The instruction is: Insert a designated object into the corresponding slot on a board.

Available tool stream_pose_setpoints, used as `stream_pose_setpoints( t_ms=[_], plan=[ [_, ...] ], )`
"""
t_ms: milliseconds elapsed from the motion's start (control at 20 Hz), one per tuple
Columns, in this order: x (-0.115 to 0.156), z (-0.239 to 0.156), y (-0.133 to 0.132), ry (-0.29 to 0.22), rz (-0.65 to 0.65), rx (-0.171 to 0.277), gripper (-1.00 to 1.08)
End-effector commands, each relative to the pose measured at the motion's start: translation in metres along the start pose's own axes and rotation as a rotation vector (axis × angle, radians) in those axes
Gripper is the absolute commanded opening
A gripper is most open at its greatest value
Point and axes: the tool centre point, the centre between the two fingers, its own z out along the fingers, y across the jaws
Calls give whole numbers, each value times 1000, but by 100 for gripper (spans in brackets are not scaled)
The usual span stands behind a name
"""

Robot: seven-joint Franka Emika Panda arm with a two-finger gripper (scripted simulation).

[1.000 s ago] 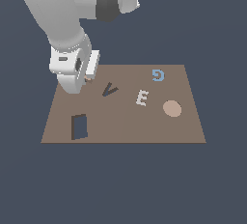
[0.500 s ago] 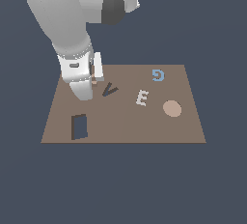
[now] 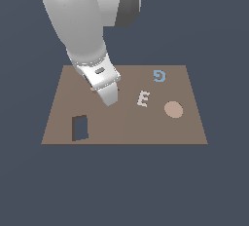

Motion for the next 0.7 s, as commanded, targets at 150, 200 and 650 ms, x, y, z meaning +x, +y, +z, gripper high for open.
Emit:
stream_pose_setpoints(
  t_ms=[150,200,650],
  plan=[
    [12,-1,14,0,-163,0,-100],
    [14,-1,15,0,-185,0,-100],
    [25,-2,23,0,-298,0,-100]
  ],
)
